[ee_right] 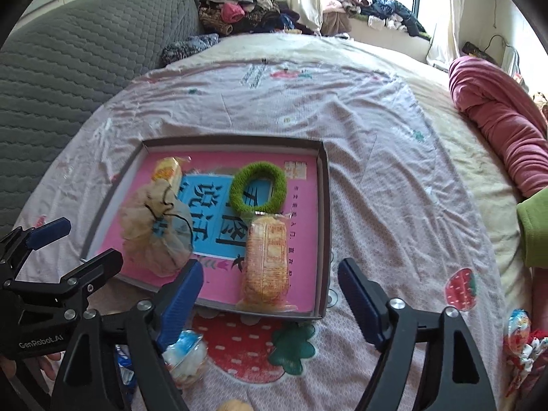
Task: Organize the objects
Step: 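Withdraw both tools from the tray and approach the blue packet and walnut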
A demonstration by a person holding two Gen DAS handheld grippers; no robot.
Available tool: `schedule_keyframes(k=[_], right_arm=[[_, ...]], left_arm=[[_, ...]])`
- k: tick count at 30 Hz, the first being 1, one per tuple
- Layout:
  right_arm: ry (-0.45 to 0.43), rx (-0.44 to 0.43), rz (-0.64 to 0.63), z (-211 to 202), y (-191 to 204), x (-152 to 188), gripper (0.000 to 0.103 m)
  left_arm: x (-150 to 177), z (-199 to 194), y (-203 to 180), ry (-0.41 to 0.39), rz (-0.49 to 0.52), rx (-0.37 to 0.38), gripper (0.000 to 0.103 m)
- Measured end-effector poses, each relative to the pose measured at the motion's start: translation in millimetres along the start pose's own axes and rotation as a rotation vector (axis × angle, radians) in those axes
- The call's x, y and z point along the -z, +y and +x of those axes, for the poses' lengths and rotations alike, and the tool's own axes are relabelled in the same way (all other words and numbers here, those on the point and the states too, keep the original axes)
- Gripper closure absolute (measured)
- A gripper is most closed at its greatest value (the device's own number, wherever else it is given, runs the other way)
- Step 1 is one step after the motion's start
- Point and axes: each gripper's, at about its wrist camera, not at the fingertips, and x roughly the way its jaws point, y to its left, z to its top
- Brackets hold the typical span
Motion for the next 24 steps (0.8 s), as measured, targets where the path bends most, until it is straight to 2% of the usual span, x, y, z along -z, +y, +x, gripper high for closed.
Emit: schedule_keyframes(k=[11,24], right_arm=[[-0.075,-0.006,-0.007,-60,7,-3,0.016],[-0.145,-0.001,-0.030,-128,21,9,0.015]], left_arm=[[-3,-60,5,-0.070,-0.012,-0.026,0.004],[19,-120,4,-0.110,-0.001,-0.041,0.004]])
